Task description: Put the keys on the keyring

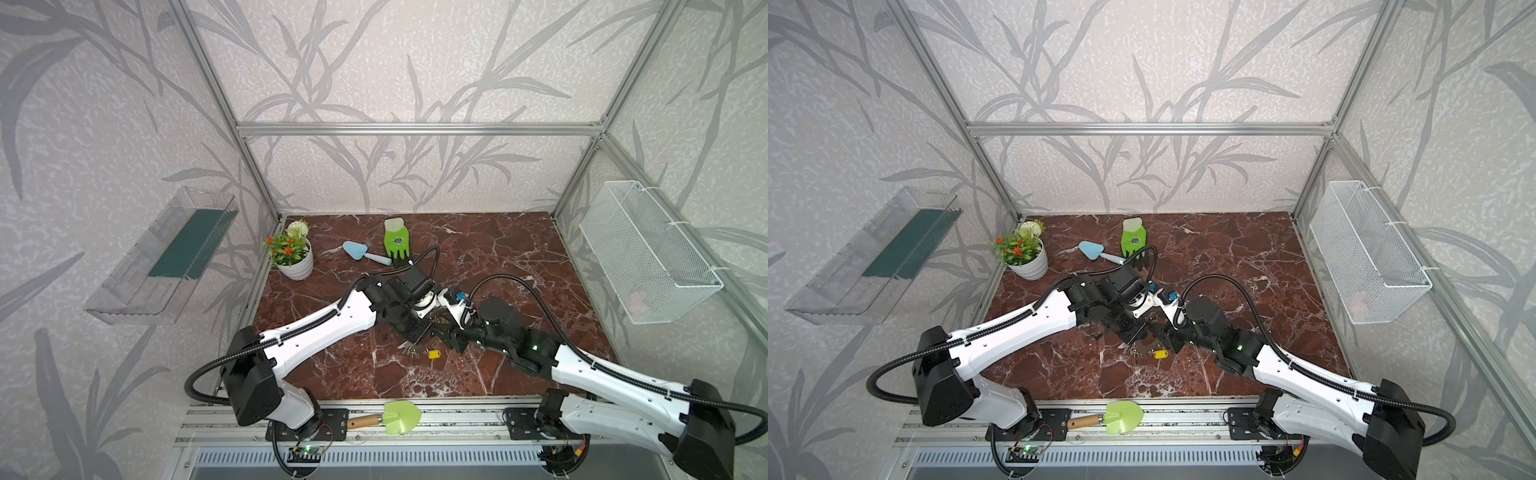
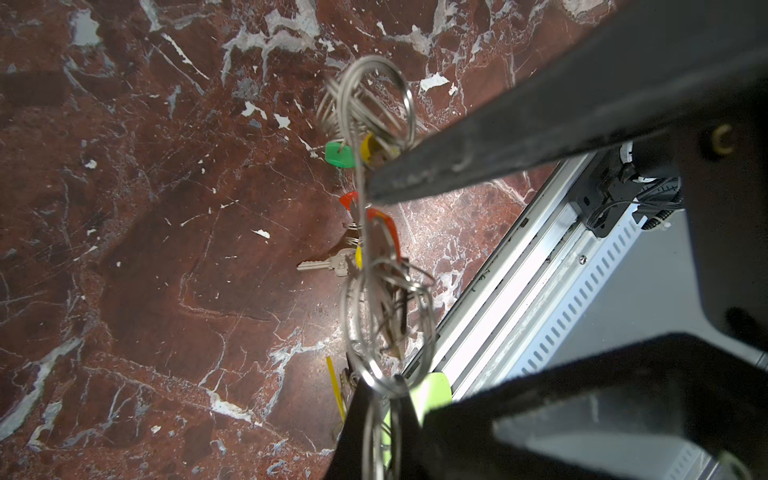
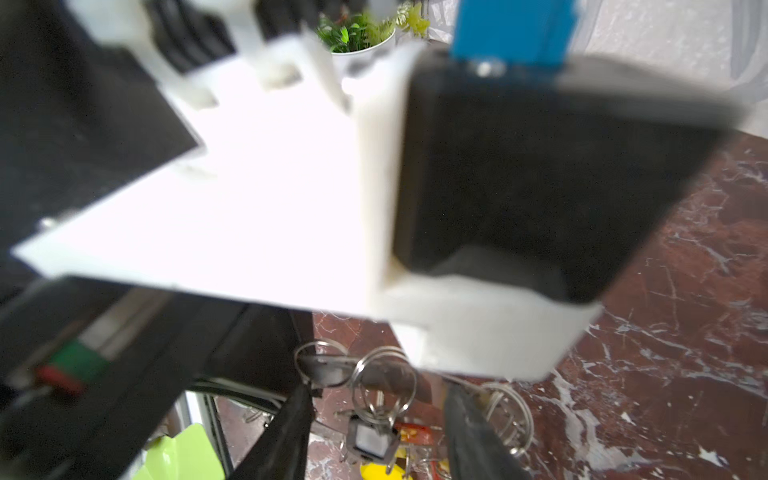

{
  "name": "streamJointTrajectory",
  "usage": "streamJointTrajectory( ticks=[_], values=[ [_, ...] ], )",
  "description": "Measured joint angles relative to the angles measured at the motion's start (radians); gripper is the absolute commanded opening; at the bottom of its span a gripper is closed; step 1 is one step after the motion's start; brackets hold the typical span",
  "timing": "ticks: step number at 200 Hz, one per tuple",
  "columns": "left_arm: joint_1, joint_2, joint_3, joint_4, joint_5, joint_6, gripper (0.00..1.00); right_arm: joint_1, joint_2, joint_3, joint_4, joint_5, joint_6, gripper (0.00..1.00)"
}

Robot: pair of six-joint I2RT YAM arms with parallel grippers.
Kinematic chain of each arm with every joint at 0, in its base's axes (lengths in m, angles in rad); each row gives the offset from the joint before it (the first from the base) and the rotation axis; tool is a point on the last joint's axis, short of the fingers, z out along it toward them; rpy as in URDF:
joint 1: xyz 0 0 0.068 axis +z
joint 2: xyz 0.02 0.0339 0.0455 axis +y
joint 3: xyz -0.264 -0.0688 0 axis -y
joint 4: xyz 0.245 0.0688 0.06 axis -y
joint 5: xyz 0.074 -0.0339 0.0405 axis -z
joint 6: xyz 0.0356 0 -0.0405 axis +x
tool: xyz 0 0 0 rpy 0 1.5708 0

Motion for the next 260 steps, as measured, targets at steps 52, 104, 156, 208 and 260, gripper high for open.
streamJointTrajectory(
  ticks=[52, 104, 156, 208, 260],
  values=[
    [0.002, 0.0, 0.0, 0.01, 0.003, 0.0, 0.0, 0.005, 0.002, 0.0, -0.021, 0.072, -0.043, 0.29],
    [0.003, 0.0, 0.0, 0.024, 0.005, 0.0, 0.0, 0.012, -0.016, 0.0, -0.027, 0.091, -0.061, 0.19],
    [0.003, 0.0, -0.001, 0.024, 0.018, 0.0, 0.0, 0.013, -0.041, 0.001, -0.04, 0.131, -0.061, 0.19],
    [0.003, 0.0, -0.002, 0.024, 0.028, 0.0, 0.0, 0.016, -0.039, 0.009, -0.054, 0.148, -0.061, 0.19],
    [0.003, 0.0, -0.011, 0.027, 0.035, 0.0, 0.0, 0.016, -0.034, 0.026, -0.056, 0.138, -0.061, 0.19]
  ],
)
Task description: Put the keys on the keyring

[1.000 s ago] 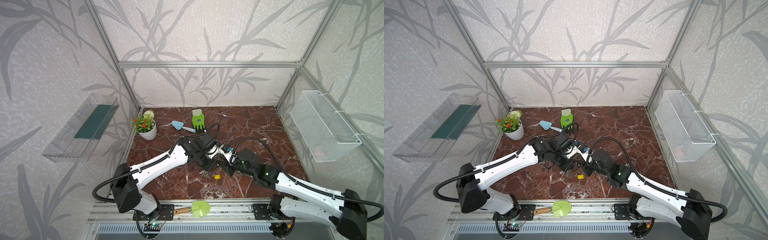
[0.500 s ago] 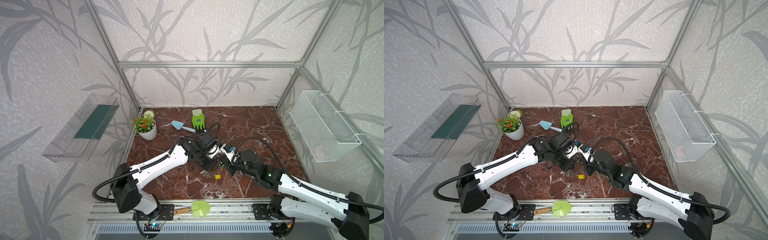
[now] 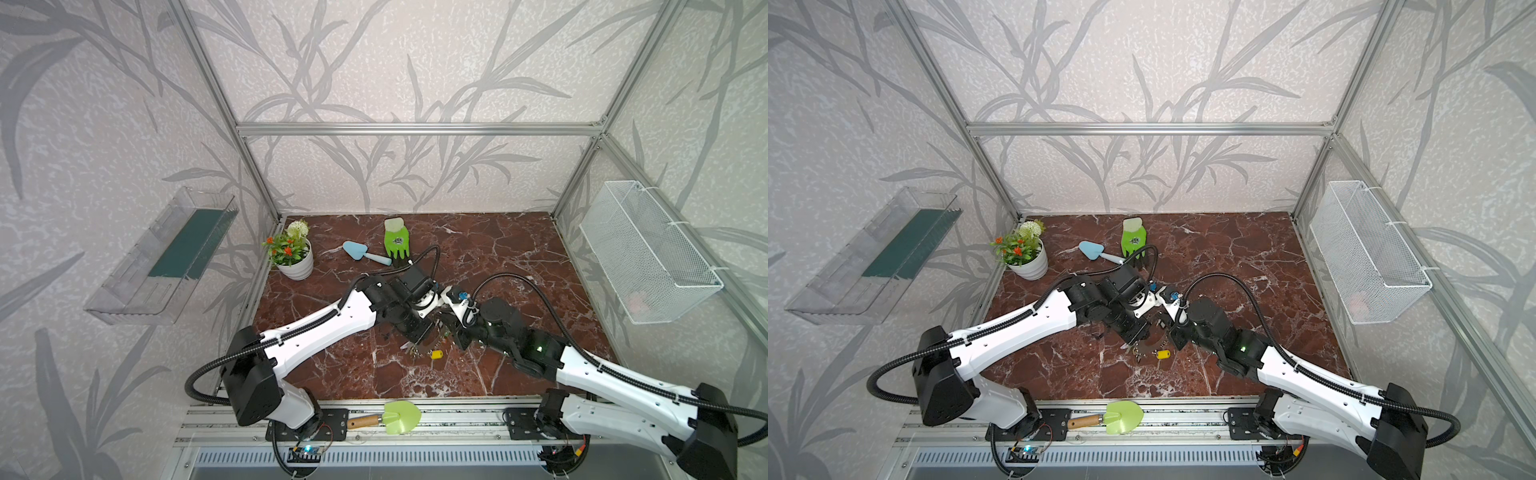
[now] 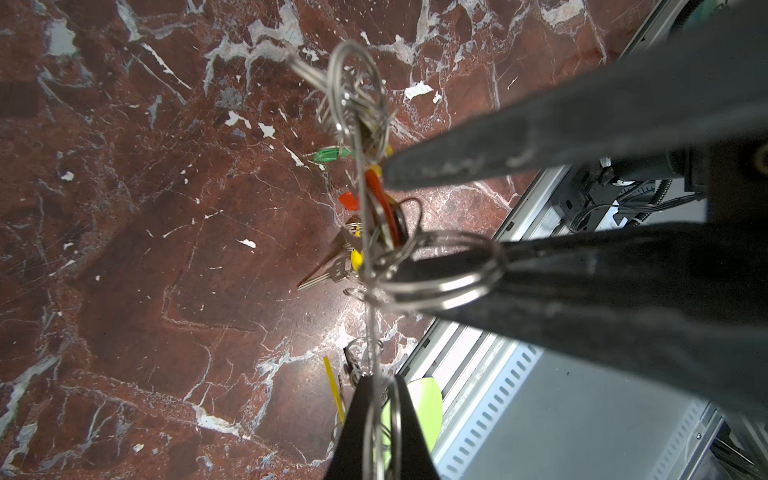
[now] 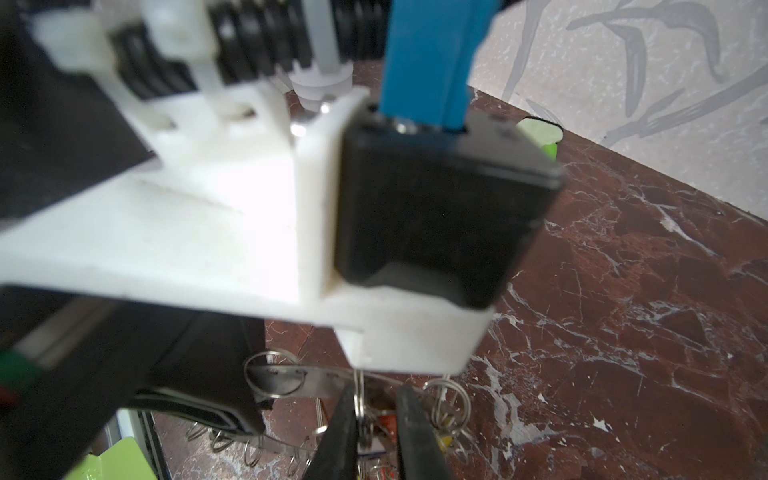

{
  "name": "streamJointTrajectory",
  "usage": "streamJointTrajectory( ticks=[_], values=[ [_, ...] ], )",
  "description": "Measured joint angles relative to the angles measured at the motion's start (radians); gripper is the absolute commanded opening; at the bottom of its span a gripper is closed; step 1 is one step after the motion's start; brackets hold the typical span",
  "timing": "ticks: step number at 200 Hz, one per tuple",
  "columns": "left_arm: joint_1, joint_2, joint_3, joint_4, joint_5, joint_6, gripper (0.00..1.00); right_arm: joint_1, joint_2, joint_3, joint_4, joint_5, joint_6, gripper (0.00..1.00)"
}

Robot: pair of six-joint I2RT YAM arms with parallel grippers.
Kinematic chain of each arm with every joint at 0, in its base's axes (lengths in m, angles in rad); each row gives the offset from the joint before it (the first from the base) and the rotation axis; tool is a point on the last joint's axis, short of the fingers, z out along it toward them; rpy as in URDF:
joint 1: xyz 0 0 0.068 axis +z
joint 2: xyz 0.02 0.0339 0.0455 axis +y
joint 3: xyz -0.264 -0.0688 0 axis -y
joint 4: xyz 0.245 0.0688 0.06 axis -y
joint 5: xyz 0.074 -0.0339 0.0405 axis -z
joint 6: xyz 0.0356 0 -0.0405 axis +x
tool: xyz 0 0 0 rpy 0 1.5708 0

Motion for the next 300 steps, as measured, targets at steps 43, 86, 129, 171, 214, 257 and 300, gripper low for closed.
streamJointTrajectory(
  ticks=[43, 86, 129, 171, 214, 257, 300],
  values=[
    [0.0, 0.0, -0.007, 0.001, 0.008, 0.0, 0.0, 0.0, 0.011, 0.009, 0.0, -0.01, 0.0, 0.19],
    [0.0, -0.004, -0.015, 0.008, 0.009, 0.0, 0.0, 0.0, 0.018, 0.009, 0.0, -0.019, 0.0, 0.19],
    [0.0, -0.01, -0.037, 0.022, 0.008, 0.0, 0.0, 0.0, 0.015, 0.01, -0.013, -0.028, 0.0, 0.19],
    [0.0, -0.035, -0.084, 0.052, 0.008, 0.001, 0.0, 0.0, 0.01, 0.049, -0.05, -0.052, 0.0, 0.19],
    [0.001, -0.093, -0.127, 0.094, 0.008, 0.0, 0.0, 0.0, 0.011, 0.091, -0.078, -0.079, -0.018, 0.18],
    [0.001, -0.105, -0.127, 0.106, 0.007, 0.0, 0.0, 0.0, 0.021, 0.101, -0.097, -0.115, -0.022, 0.36],
    [0.001, -0.105, -0.127, 0.105, 0.006, 0.0, 0.0, 0.0, 0.021, 0.098, -0.098, -0.143, -0.021, 0.4]
  ],
)
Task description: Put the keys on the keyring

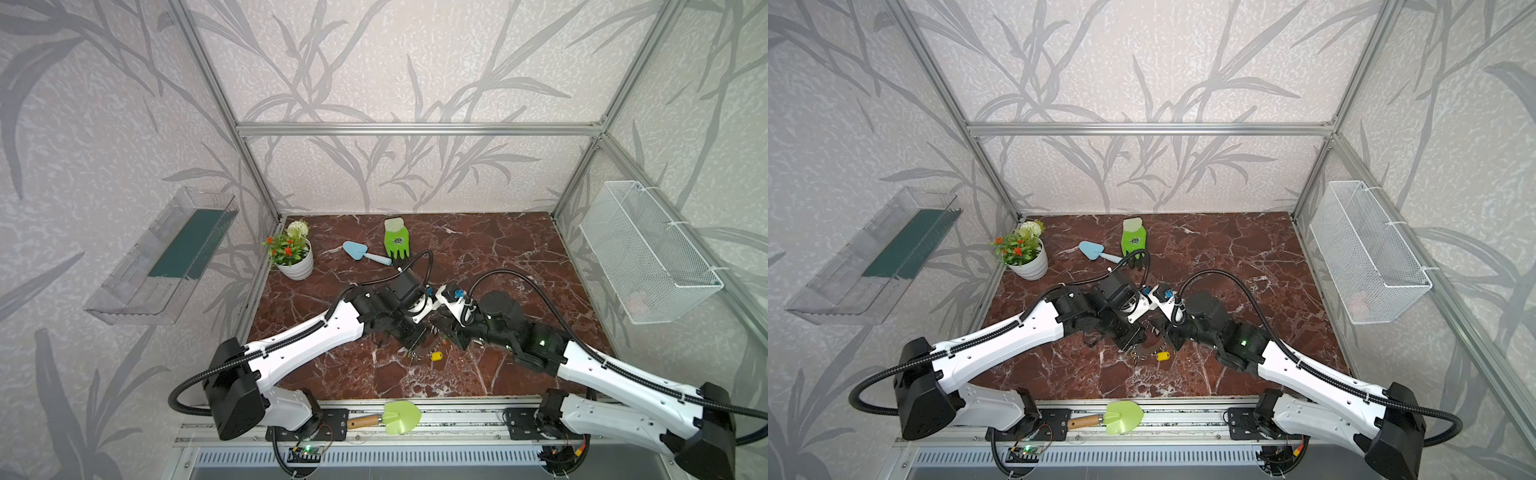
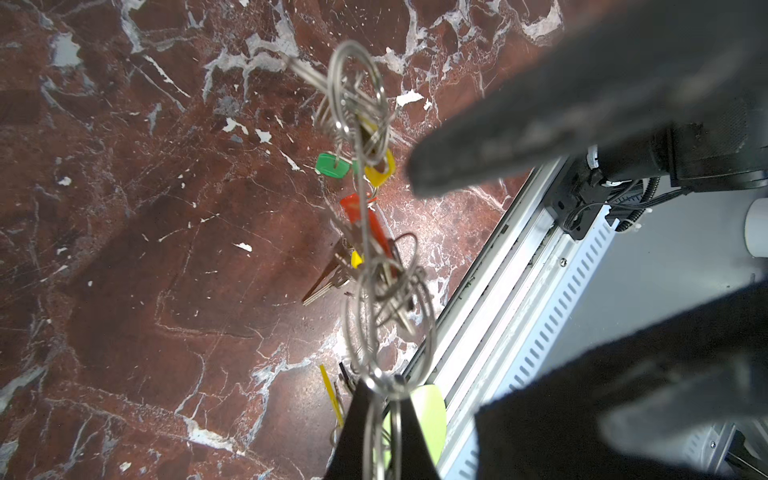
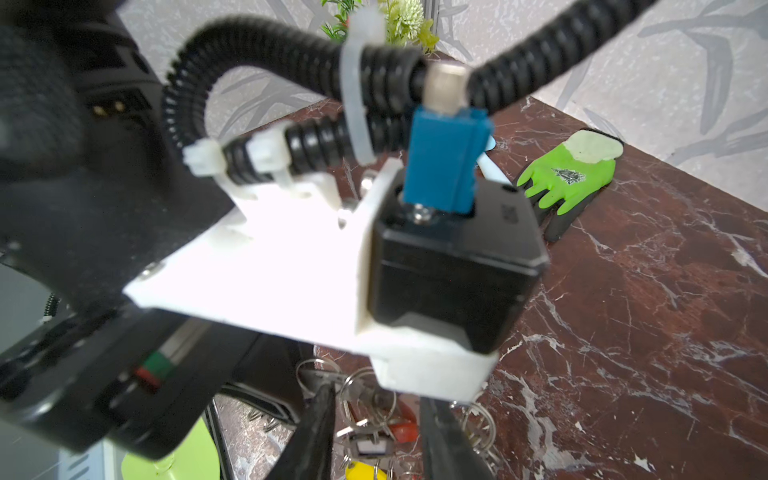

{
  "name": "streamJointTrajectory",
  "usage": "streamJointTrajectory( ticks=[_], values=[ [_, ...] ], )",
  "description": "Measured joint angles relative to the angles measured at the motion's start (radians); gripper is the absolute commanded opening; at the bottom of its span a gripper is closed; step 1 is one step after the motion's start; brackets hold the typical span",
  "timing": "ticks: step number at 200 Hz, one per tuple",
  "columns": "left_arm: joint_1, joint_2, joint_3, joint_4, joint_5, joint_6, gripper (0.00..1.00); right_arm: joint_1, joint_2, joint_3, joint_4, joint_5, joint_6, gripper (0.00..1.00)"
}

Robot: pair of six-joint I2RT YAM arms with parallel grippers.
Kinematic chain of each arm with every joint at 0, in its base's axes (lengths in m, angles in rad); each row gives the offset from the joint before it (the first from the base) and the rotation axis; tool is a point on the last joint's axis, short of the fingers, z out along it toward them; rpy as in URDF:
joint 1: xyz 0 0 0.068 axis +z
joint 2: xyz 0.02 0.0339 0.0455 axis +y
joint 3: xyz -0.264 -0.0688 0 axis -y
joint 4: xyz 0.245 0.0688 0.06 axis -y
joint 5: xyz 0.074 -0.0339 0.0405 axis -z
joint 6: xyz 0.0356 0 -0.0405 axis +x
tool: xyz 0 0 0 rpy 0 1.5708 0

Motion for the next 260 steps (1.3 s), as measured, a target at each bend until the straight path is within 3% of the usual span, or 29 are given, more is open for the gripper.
streamJointTrajectory(
  ticks=[55, 136, 260],
  values=[
    [0.006, 0.0, 0.0, 0.0, 0.003, -0.001, 0.0, 0.0, -0.011, -0.025, 0.0, -0.006, -0.001, 0.42],
    [0.011, 0.003, 0.0, -0.016, 0.01, -0.005, 0.0, 0.049, 0.05, -0.034, 0.026, 0.124, -0.042, 0.47],
    [0.014, 0.015, 0.001, -0.01, 0.02, -0.008, 0.0, 0.06, -0.001, -0.055, 0.061, 0.233, -0.052, 0.21]
  ],
)
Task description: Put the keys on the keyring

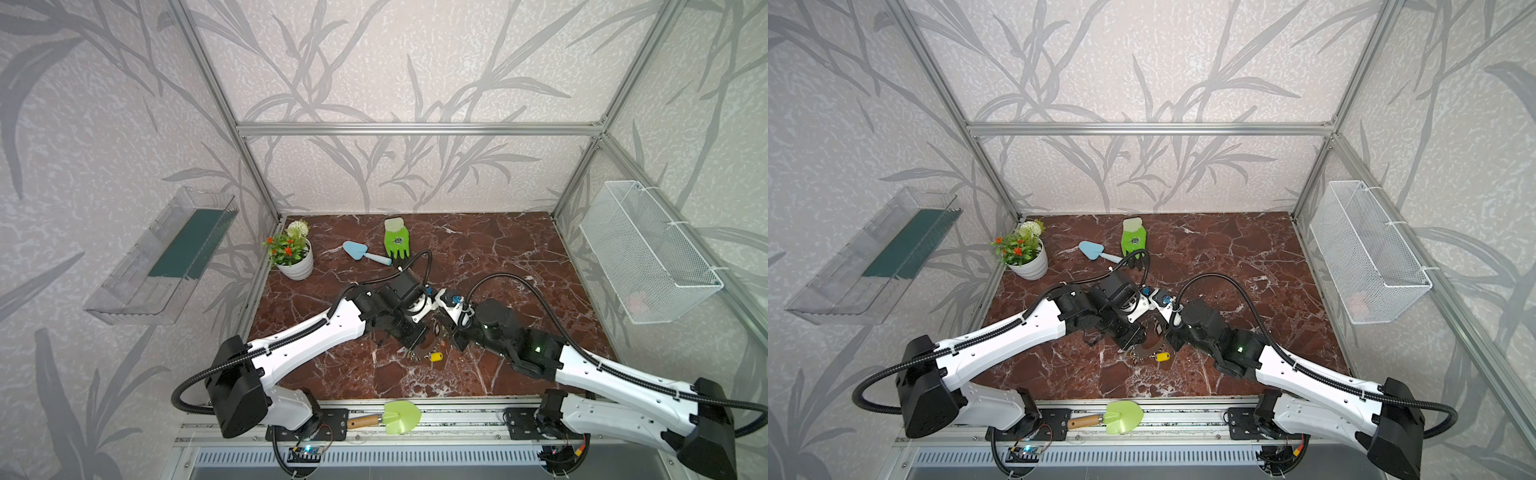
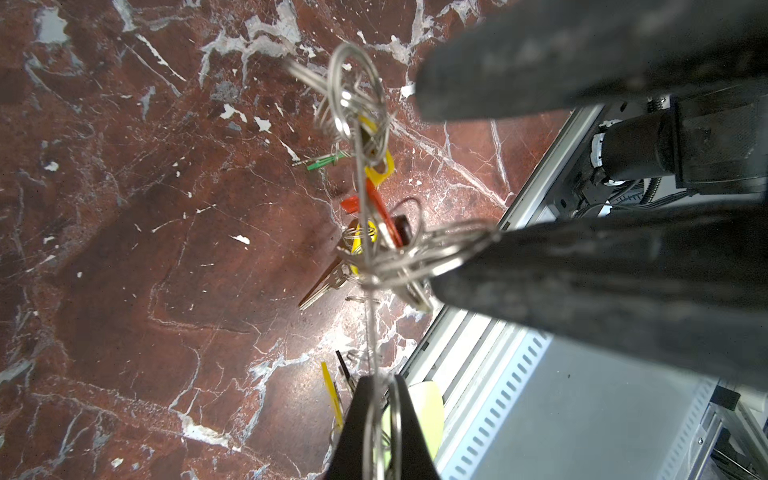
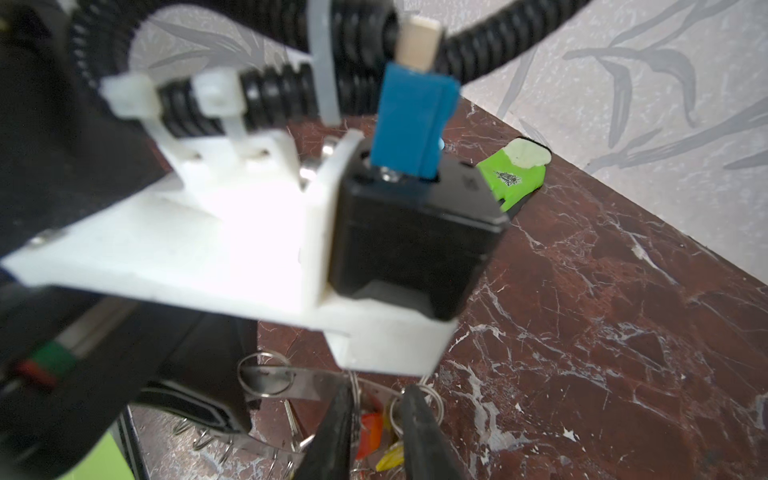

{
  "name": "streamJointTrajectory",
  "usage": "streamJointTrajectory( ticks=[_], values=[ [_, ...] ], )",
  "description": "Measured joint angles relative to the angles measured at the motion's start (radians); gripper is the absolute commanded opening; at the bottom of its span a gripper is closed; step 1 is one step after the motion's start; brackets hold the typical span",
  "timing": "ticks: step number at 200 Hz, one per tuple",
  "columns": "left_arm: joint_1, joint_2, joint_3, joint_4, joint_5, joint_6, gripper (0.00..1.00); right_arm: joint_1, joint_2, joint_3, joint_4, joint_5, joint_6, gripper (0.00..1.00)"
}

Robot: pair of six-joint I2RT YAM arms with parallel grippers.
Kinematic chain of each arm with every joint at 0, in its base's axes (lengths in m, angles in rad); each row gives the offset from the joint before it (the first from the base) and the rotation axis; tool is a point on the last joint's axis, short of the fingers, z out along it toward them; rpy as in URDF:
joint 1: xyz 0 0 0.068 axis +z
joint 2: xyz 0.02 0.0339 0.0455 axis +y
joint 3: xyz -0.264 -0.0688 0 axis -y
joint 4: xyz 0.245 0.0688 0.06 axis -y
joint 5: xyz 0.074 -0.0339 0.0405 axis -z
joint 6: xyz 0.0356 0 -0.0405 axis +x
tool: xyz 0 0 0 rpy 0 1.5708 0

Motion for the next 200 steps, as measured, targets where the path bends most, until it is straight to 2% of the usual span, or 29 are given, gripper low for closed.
streamJointTrajectory(
  ticks=[71, 96, 133, 186, 200],
  values=[
    [0.0, 0.0, 0.0, -0.002, 0.009, 0.0, 0.0, 0.0, 0.017, -0.002, 0.002, -0.022, 0.003, 0.22],
    [0.0, 0.0, 0.0, -0.002, 0.009, 0.0, 0.0, 0.0, 0.017, -0.002, 0.006, -0.032, 0.005, 0.16],
    [0.0, 0.0, 0.0, -0.001, 0.008, 0.0, 0.0, 0.0, 0.017, -0.002, 0.008, -0.045, 0.009, 0.0],
    [0.0, -0.002, -0.004, 0.016, 0.0, 0.0, 0.0, -0.004, 0.015, -0.002, 0.013, -0.046, 0.017, 0.0],
    [0.001, -0.01, -0.019, 0.04, -0.007, 0.0, 0.06, -0.017, 0.015, -0.002, 0.016, -0.057, 0.019, 0.0]
  ],
)
